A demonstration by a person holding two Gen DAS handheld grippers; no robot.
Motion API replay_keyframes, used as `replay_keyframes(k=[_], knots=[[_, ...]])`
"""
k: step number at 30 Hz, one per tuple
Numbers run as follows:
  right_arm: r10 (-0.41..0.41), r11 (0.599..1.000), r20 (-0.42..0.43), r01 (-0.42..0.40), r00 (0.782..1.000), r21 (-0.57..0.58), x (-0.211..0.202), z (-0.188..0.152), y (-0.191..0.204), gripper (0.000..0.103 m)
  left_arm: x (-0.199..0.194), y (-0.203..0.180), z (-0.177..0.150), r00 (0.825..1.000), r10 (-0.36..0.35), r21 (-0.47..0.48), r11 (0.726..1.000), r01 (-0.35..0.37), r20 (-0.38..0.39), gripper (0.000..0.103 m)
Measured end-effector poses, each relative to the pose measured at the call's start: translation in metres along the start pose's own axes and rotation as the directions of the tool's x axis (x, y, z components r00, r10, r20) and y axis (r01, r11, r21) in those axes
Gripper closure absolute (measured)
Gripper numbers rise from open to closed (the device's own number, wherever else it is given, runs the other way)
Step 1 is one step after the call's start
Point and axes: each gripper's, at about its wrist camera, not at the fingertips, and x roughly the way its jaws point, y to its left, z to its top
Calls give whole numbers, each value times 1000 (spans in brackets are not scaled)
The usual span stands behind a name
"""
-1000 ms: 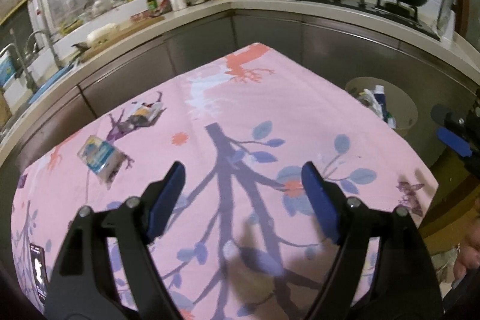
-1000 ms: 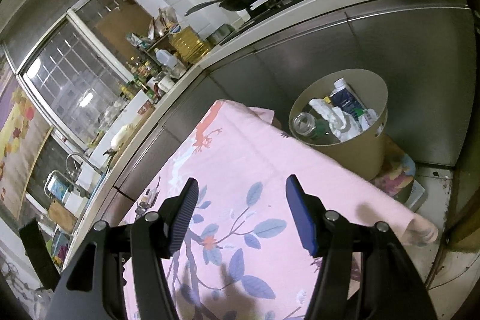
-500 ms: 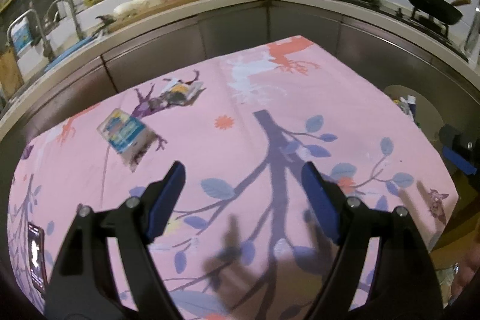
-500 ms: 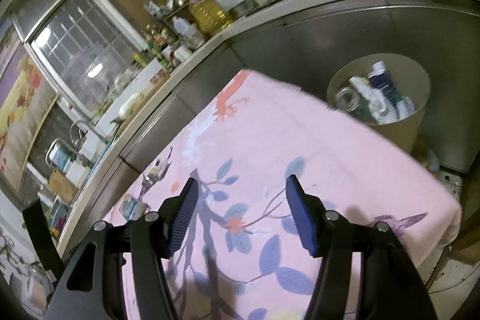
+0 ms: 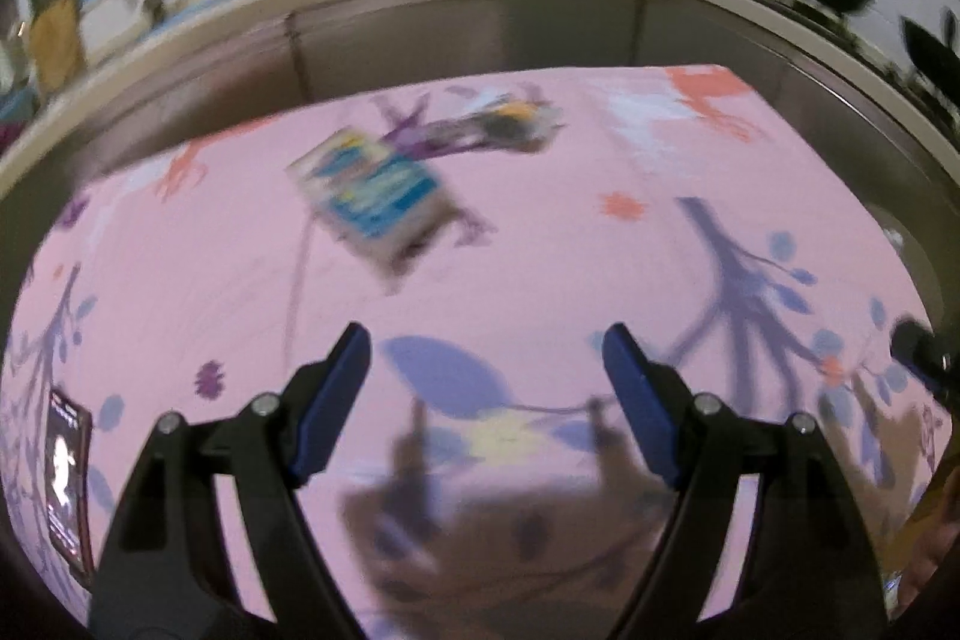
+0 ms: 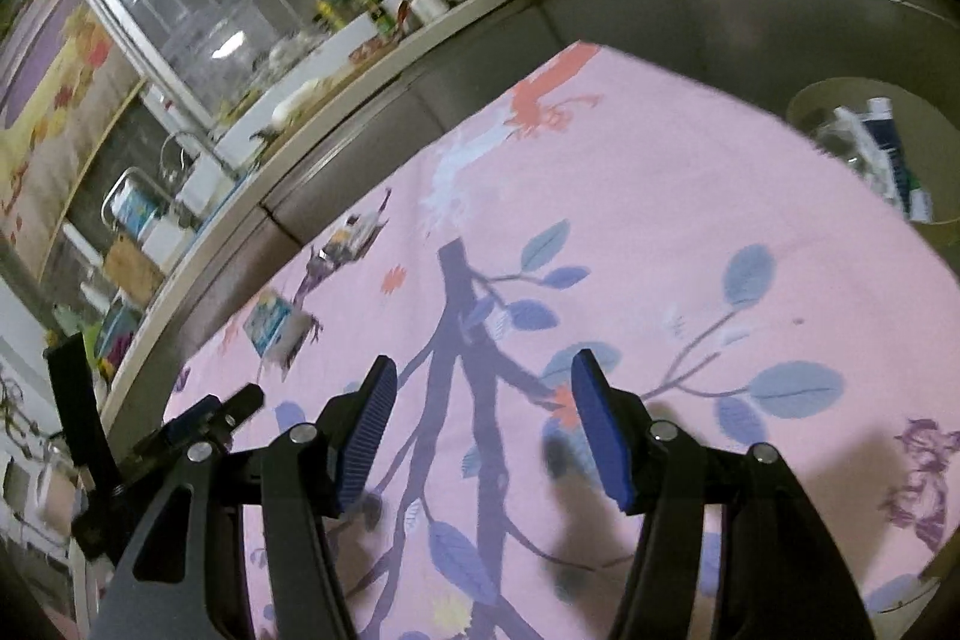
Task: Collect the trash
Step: 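Move both open tools toward the printed box and snack wrapper, then grasp the white-and-blue printed box with left tool while right tool grasps snack wrapper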
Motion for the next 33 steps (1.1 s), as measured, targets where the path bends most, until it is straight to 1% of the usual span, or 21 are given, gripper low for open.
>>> replay_keyframes(k=[2, 5, 7, 9, 10, 12, 14, 17, 18, 19, 20, 21, 22, 24, 25, 26, 28, 29, 30, 31, 33], knots=[[7, 1000, -25, -7, 1000, -2, 10, -1, 1, 45, 13, 31, 8, 999, -7, -90, 996, 3, -39, 27], [11, 1000, -43, -12, 999, -12, 20, 1, 3, 45, 28, 67, 23, 996, -54, -208, 977, 39, -66, 27], [13, 1000, -51, -14, 999, -19, 27, 4, 4, 45, 39, 84, 36, 994, -79, -269, 962, 56, -76, 27], [13, 1000, -59, -14, 998, -19, 33, 6, 4, 45, 47, 90, 49, 992, -104, -302, 950, 78, -71, 26], [13, 1000, -64, -14, 998, -17, 35, 7, 3, 45, 50, 90, 54, 992, -110, -309, 947, 84, -67, 25], [13, 1000, -73, -15, 997, -16, 41, 8, 3, 45, 60, 87, 71, 994, -93, -311, 948, 69, -61, 18], [14, 1000, -79, -15, 997, -17, 45, 9, 3, 45, 74, 82, 83, 995, -67, -300, 953, 42, -74, 17], [9, 1000, -80, -11, 997, -21, 47, 12, 2, 45, 101, 74, 94, 993, 6, -266, 963, -38, -120, 17], [5, 1000, -79, -7, 997, -24, 47, 13, 2, 45, 110, 73, 94, 990, 19, -262, 963, -57, -142, 17], [2, 1000, -77, -4, 997, -27, 47, 14, 2, 45, 115, 74, 92, 989, 18, -267, 962, -56, -144, 17], [-2, 1000, -75, 0, 997, -29, 48, 16, 2, 45, 117, 76, 90, 992, -2, -285, 958, -33, -124, 21], [-4, 1000, -71, 2, 997, -30, 48, 18, 2, 45, 114, 77, 88, 994, -23, -298, 954, -11, -108, 31], [-6, 999, -68, 3, 998, -32, 48, 19, 2, 45, 109, 78, 85, 995, -23, -304, 953, -7, -96, 36], [-7, 999, -63, 4, 998, -42, 50, 21, 6, 45, 90, 85, 78, 998, -47, -318, 948, 29, -48, 58], [-4, 999, -63, 1, 998, -47, 52, 23, 7, 45, 81, 89, 74, 997, -73, -324, 944, 60, -27, 63], [0, 999, -65, -3, 998, -53, 54, 24, 10, 45, 71, 95, 68, 994, -110, -322, 941, 100, -11, 70], [9, 997, -75, -14, 997, -70, 62, 26, 17, 45, 58, 103, 55, 990, -138, -314, 941, 129, -8, 85], [15, 997, -80, -21, 997, -74, 65, 28, 20, 45, 57, 106, 52, 990, -139, -310, 943, 126, -19, 96], [27, 996, -86, -34, 996, -79, 70, 30, 26, 45, 56, 109, 46, 988, -152, -311, 941, 136, -28, 96], [37, 995, -88, -44, 995, -85, 73, 31, 31, 45, 54, 115, 42, 983, -181, -326, 932, 161, -34, 96], [58, 992, -88, -67, 994, -107, 79, 33, 46, 45, 51, 125, 37, 979, -202, -364, 915, 173, -41, 96]])
